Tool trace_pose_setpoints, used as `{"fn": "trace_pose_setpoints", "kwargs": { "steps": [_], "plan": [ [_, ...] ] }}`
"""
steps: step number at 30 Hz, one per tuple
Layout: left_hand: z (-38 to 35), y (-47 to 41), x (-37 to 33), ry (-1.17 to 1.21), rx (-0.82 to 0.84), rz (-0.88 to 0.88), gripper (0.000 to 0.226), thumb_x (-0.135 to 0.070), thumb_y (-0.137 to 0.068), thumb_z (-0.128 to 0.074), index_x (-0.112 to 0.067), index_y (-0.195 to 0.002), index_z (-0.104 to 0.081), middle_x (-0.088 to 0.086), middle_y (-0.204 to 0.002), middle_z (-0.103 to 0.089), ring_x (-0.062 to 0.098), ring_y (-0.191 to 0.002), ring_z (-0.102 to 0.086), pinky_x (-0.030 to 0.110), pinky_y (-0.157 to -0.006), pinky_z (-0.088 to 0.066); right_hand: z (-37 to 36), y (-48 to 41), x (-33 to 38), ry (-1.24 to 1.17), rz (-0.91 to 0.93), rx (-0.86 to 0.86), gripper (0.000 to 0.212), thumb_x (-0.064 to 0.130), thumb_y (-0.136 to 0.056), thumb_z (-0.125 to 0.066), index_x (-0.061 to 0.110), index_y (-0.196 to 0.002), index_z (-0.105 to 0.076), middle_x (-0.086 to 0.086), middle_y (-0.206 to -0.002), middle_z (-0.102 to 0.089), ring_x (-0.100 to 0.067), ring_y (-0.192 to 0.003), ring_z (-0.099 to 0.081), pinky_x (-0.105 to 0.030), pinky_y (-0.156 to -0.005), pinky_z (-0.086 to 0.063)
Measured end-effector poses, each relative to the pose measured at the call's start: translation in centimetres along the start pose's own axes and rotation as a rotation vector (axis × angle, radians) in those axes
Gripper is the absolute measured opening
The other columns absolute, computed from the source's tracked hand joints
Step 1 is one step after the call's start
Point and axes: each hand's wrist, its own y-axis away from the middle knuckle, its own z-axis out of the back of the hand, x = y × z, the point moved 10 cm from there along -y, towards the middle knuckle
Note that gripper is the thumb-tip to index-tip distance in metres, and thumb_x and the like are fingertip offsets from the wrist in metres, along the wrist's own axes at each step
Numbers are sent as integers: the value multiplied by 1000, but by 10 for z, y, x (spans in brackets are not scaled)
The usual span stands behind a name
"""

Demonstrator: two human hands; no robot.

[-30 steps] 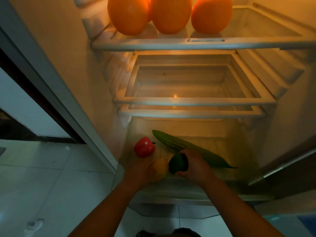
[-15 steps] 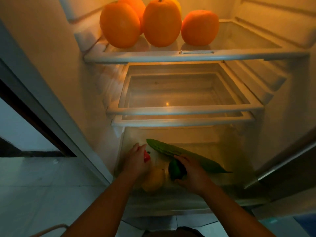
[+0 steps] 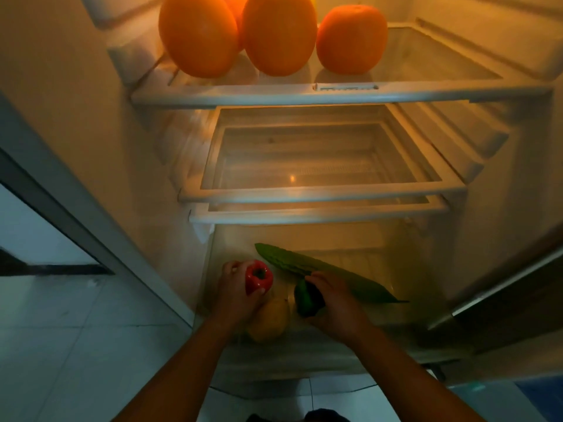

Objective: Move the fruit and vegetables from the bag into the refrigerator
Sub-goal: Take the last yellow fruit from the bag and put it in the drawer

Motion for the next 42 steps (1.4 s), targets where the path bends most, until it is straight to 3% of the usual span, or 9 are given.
{"fn": "trace_pose_setpoints", "kwargs": {
  "steps": [3,12,23,27,30,33,37,40,42],
  "plan": [
    [-1,5,2,30,14,32,64,-18,-77,-73,-23,-132,-42,7,-141,-24,26,-125,-37,26,-98,-30,-4,0,1,-43,-13,20,79,38,-73,-75,25,-141,-36,-1,-151,-24,-22,-139,-25,-32,-112,-30],
    [-8,17,13,-54,96,115,75,-21,-79,-71,-25,-142,-29,12,-144,-15,29,-126,-37,30,-102,-34,-4,1,5,-94,-4,38,81,35,-72,-77,21,-140,-36,-1,-145,-33,-20,-132,-35,-29,-108,-34],
    [0,43,-13,-177,72,-26,69,-34,-84,-65,-22,-142,-29,9,-150,-15,26,-130,-36,28,-103,-33,0,5,-1,-149,-69,50,87,35,-71,-79,23,-143,-31,0,-150,-28,-17,-135,-32,-26,-107,-31],
    [4,57,-25,-160,57,-84,61,-29,-87,-62,-19,-140,-35,7,-149,-20,23,-133,-31,28,-107,-29,29,13,-4,-226,-116,-84,84,39,-72,-78,23,-141,-34,1,-146,-35,-16,-132,-36,-24,-102,-32],
    [4,74,-35,-122,39,-163,54,-43,-87,-51,-19,-134,-43,2,-143,-31,19,-128,-36,21,-100,-30,40,29,-9,-263,-129,-93,78,36,-75,-75,24,-140,-34,2,-146,-36,-16,-132,-36,-27,-105,-34],
    [-3,84,-29,-89,47,-121,69,-65,-75,-30,-22,-125,-49,-9,-122,-40,8,-107,-44,19,-91,-39,35,43,-19,-266,-155,-30,73,38,-78,-71,26,-140,-35,0,-147,-35,-17,-133,-35,-29,-105,-33],
    [7,86,-33,-110,-87,-168,51,-59,-79,-36,-26,-112,-56,-15,-110,-45,3,-96,-48,10,-76,-37,33,44,-19,-321,-184,32,61,31,-83,-68,20,-136,-40,-3,-141,-42,-17,-127,-40,-22,-97,-31],
    [10,90,-38,-146,-108,-181,46,-58,-80,-34,-29,-107,-56,-19,-104,-44,0,-91,-48,9,-71,-36,33,45,-9,-317,-187,109,39,25,-89,-61,7,-123,-54,-15,-126,-56,-25,-115,-52,-31,-91,-43],
    [13,93,-39,-148,-124,-185,47,-58,-78,-32,-29,-105,-57,-18,-102,-46,0,-88,-49,10,-69,-38,33,52,-5,-317,-176,102,35,28,-90,-59,13,-122,-55,-7,-119,-59,-19,-109,-54,-30,-87,-44]
  ]
}}
